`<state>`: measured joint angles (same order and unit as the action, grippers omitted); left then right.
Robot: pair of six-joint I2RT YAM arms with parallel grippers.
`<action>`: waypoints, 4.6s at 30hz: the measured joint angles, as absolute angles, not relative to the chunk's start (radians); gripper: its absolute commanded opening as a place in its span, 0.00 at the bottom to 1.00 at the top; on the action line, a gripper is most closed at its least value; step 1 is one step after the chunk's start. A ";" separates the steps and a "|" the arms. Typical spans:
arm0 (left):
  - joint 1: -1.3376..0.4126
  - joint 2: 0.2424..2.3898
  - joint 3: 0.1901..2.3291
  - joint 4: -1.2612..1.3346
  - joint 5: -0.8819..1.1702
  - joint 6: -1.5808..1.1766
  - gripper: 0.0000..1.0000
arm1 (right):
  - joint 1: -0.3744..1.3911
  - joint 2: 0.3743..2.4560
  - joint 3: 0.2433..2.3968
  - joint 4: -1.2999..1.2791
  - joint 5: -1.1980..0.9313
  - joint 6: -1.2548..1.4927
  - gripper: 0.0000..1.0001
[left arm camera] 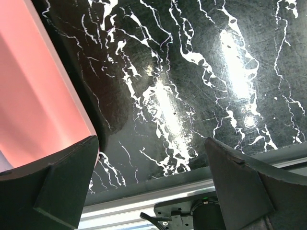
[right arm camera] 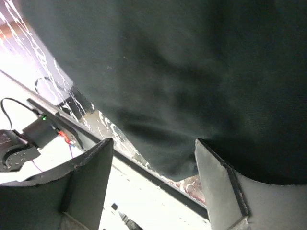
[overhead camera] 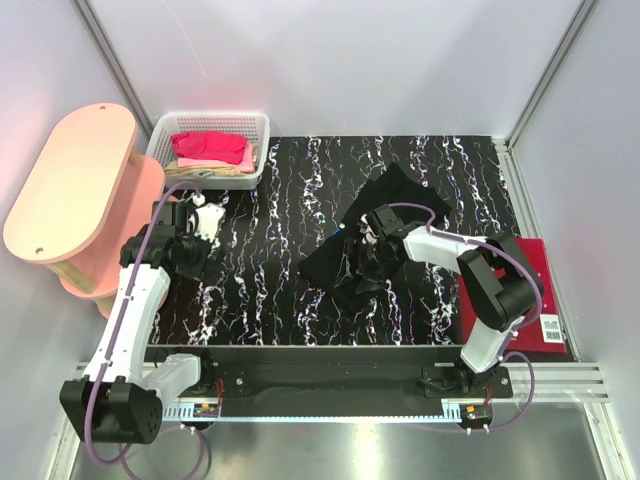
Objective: Fold and stack the t-shirts
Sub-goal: Fold the tshirt
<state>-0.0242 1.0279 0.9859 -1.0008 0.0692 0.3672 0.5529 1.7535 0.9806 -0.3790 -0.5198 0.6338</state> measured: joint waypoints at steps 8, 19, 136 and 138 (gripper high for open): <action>-0.024 1.002 0.970 -1.000 0.048 0.366 0.99 | 0.580 1.594 1.148 -0.551 -0.389 0.550 0.84; -0.022 0.955 0.906 -0.968 0.014 0.347 0.99 | 0.965 1.524 1.435 -0.785 0.184 0.405 0.92; -0.527 1.596 1.409 -0.988 0.238 0.354 0.99 | 0.565 1.980 1.446 -0.654 -0.015 0.297 1.00; -0.543 1.654 1.447 -0.970 0.258 0.345 0.99 | 0.556 1.975 1.434 -0.652 0.007 0.305 1.00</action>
<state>-0.5434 1.6539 1.4471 -0.9703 0.2584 0.3454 0.5564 1.9747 1.4342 -0.6521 0.0071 0.3054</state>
